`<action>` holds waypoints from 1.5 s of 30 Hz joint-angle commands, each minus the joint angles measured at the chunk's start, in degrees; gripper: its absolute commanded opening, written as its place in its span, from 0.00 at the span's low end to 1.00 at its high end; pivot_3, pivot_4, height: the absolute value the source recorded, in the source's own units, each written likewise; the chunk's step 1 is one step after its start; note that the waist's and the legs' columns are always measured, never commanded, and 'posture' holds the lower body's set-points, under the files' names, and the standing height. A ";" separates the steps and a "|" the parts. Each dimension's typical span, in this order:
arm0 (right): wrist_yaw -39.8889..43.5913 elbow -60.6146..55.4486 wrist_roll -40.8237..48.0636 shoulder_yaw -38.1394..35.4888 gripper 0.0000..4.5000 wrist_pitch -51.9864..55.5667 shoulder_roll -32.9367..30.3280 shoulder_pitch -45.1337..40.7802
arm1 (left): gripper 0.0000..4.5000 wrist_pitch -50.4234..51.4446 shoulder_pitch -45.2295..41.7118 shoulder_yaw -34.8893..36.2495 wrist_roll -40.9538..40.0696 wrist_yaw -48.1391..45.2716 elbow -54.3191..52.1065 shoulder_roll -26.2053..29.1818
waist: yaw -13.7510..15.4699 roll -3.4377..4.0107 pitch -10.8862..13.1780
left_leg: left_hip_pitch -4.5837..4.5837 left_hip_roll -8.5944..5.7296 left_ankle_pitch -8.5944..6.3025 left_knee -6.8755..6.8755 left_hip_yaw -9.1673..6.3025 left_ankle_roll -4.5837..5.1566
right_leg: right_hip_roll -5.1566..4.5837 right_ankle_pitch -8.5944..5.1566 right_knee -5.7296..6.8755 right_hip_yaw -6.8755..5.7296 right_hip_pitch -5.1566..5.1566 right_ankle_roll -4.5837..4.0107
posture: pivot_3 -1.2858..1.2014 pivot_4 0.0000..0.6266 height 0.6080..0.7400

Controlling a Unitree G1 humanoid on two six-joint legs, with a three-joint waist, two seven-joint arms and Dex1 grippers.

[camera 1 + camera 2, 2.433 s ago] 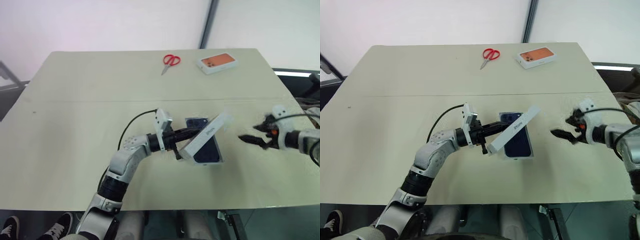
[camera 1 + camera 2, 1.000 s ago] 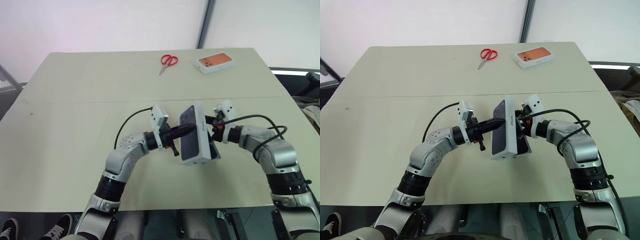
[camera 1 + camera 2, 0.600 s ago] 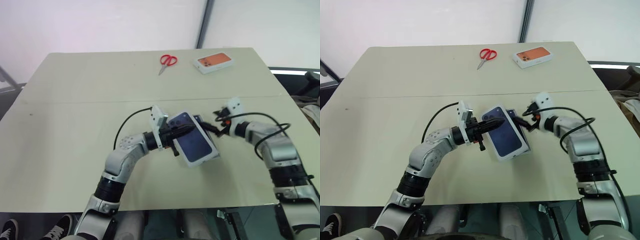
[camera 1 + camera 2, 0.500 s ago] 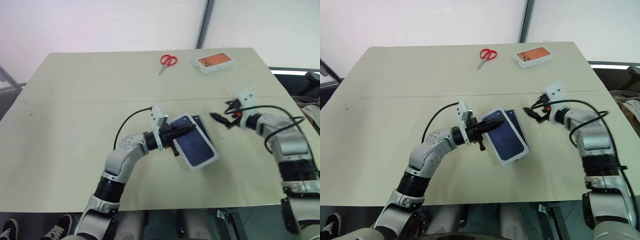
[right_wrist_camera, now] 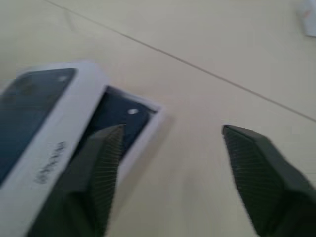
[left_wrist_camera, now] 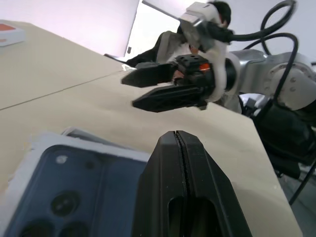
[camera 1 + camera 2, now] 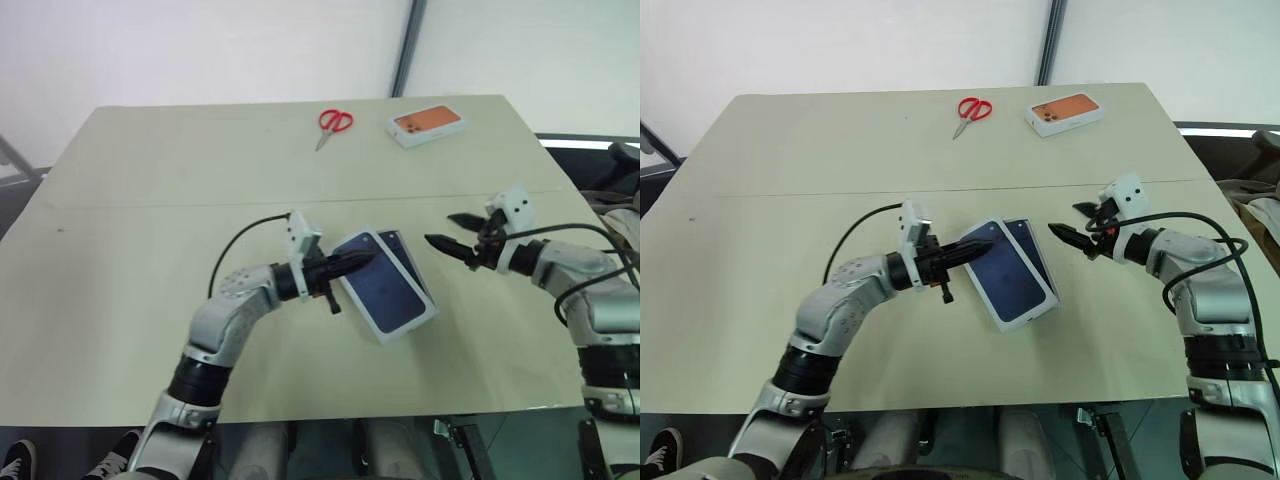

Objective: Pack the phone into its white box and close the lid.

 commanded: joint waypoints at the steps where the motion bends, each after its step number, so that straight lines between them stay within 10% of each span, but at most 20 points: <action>1: -0.09 -4.84 0.34 -0.58 0.32 0.08 -0.77 1.94 | 0.00 1.05 2.22 2.27 -1.64 -0.20 -3.82 2.81 | 0.14 0.00 0.00 | 0.00 0.00 0.00 0.01 0.00 0.00 | 0.00 0.00 0.00 0.00 0.01 -0.01 | 0.52 0.24 1.00; 4: 0.11 -7.16 -0.81 1.42 0.01 -0.86 -0.37 5.04 | 0.00 1.22 5.38 3.01 -1.59 -0.35 -5.10 5.34 | 0.28 0.00 0.00 | 0.00 -0.02 0.00 0.08 0.01 0.00 | -0.05 -0.02 -0.01 0.01 0.05 -0.04 | 0.52 0.24 1.00; 45: -0.97 -13.82 -1.03 3.06 0.01 -0.66 0.17 9.95 | 0.00 -10.58 -3.51 -5.22 8.50 -1.08 17.08 -7.77 | 0.34 0.00 0.00 | -0.05 -0.04 -0.01 0.24 0.02 0.00 | -0.07 0.00 -0.02 0.01 0.08 -0.04 | 0.52 0.24 1.00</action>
